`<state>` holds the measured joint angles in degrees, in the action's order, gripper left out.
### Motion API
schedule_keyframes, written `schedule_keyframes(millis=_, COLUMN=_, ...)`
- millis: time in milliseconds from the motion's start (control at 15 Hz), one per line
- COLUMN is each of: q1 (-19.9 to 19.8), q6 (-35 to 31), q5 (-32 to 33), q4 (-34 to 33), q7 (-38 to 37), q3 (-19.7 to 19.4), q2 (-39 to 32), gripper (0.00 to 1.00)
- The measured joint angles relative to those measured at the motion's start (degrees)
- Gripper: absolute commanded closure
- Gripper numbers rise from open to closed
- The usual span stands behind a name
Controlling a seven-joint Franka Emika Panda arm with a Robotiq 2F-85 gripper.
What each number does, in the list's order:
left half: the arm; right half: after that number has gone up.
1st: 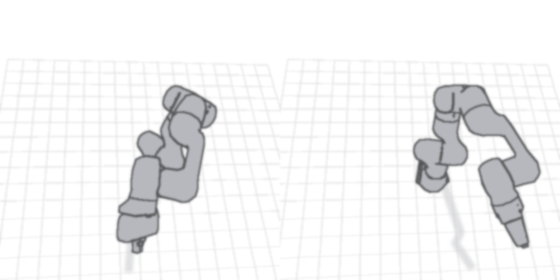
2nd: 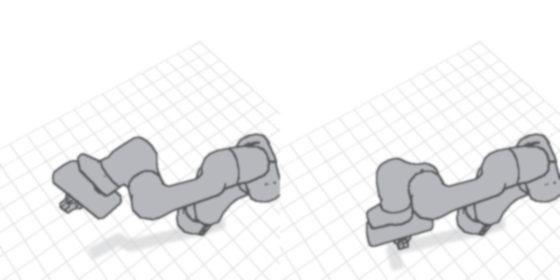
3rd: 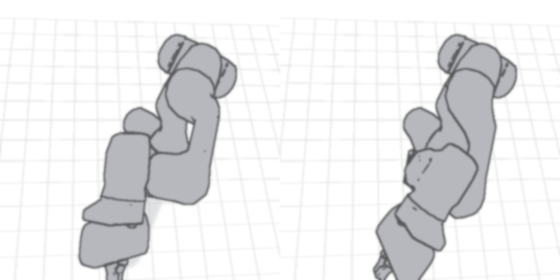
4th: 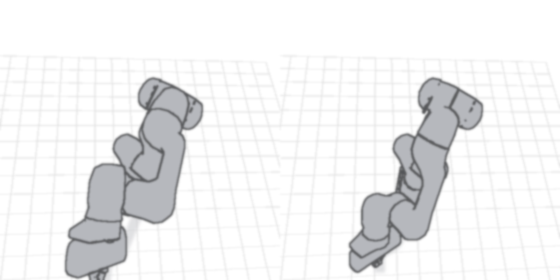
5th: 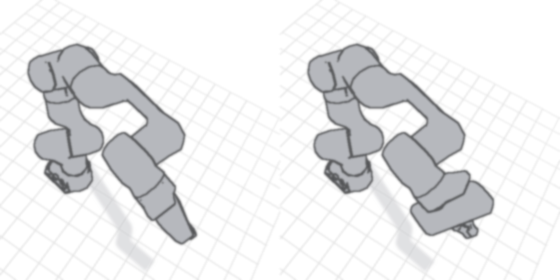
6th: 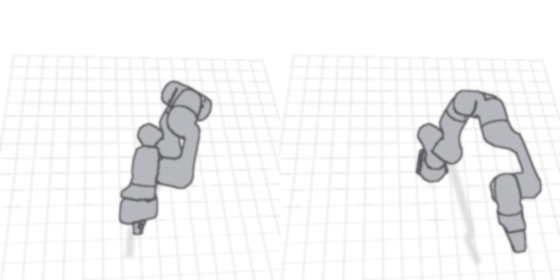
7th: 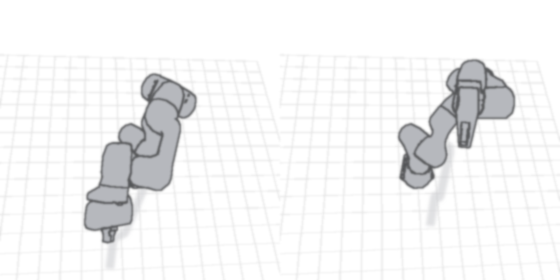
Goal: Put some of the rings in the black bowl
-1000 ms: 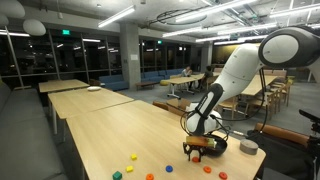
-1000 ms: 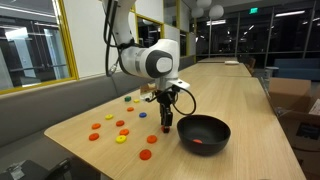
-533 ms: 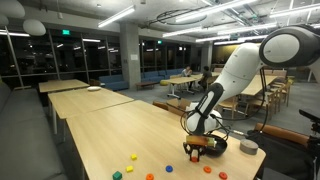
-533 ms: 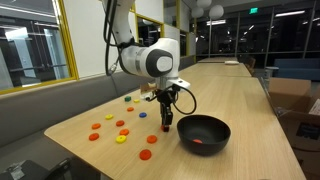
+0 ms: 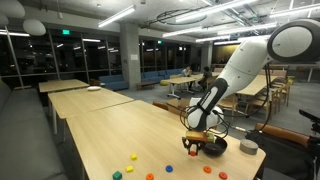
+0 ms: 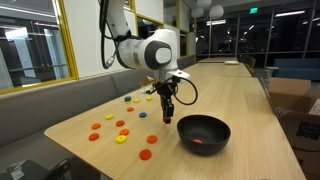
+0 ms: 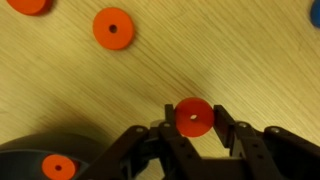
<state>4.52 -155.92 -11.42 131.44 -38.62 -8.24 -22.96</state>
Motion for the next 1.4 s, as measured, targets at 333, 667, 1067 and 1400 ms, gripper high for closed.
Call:
schedule_keyframes(millis=333, q1=4.49, q6=-1.42, q5=8.55, q4=3.61, q7=-11.68, q3=-6.19, q2=4.21, gripper=0.83)
schedule_keyframes(millis=667, q1=7.68, q6=-2.16, q5=21.36, q4=7.64, q7=-26.63, q3=-10.97, q2=7.80, gripper=0.83)
schedule_keyframes(millis=1067, q1=7.90, q6=-1.81, q5=32.66, q4=8.66, q7=-36.51, q3=-10.83, q2=10.56, gripper=0.83)
schedule_keyframes(millis=1400, q1=7.08, q6=0.69, q5=41.87, q4=9.02, q7=-50.17, q3=-11.35, q2=12.09, gripper=0.83)
